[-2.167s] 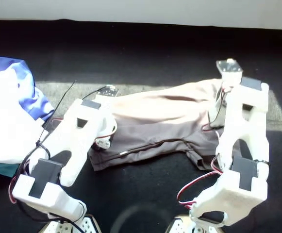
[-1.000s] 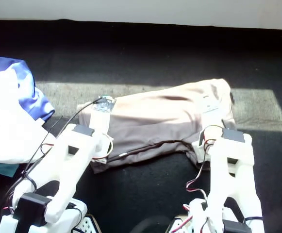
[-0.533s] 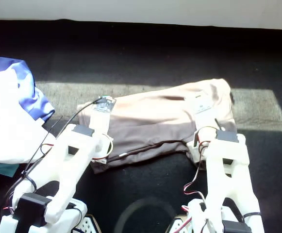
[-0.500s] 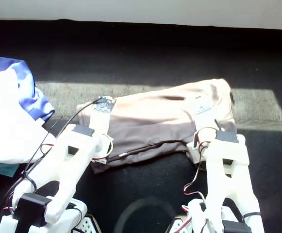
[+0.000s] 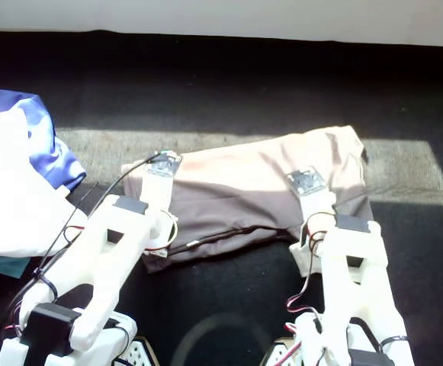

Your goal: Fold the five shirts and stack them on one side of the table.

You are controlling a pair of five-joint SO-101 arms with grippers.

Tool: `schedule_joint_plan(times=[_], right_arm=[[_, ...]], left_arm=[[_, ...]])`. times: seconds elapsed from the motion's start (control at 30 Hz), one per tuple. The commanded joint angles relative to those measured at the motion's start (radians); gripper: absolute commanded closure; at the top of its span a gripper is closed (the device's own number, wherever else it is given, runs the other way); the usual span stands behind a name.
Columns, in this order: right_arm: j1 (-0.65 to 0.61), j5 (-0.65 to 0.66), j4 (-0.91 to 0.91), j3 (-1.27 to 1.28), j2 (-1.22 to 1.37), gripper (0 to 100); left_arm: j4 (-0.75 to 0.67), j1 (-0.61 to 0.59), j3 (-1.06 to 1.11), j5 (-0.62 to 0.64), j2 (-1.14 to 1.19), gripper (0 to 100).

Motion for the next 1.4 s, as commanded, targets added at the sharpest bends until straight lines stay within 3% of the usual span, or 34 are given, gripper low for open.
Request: schedule_joint_plan(times=[0.0,0.43,0.57,0.67,0.83,1.1,1.37], right_arm=[[0.001,0.054,0.058,-0.044,-0.025,90.0],[0.18,0.069,0.056,-0.28,-0.013,90.0],[0.179,0.061,-0.116,-0.259,-0.01,90.0],[0.16,0.003,-0.231,-0.246,0.018,90.3],[0.127,-0.089,-0.231,-0.476,0.283,90.3],[0.124,-0.21,-0.229,-0.98,0.759,90.3],[0.124,-0.235,-0.229,-1.291,1.099,90.3]], left_arm=[[-0.003,0.001,0.008,-0.005,-0.01,99],[0.002,0.001,0.008,-0.005,-0.018,99],[0.012,0.007,0.004,-0.017,-0.019,99],[0.071,0.007,0.004,-0.12,-0.019,99],[0.153,0.001,-0.051,-0.19,-0.019,99],[0.382,0.002,-0.371,-0.189,-0.012,99],[0.23,0.001,-0.225,-0.187,-0.008,99]])
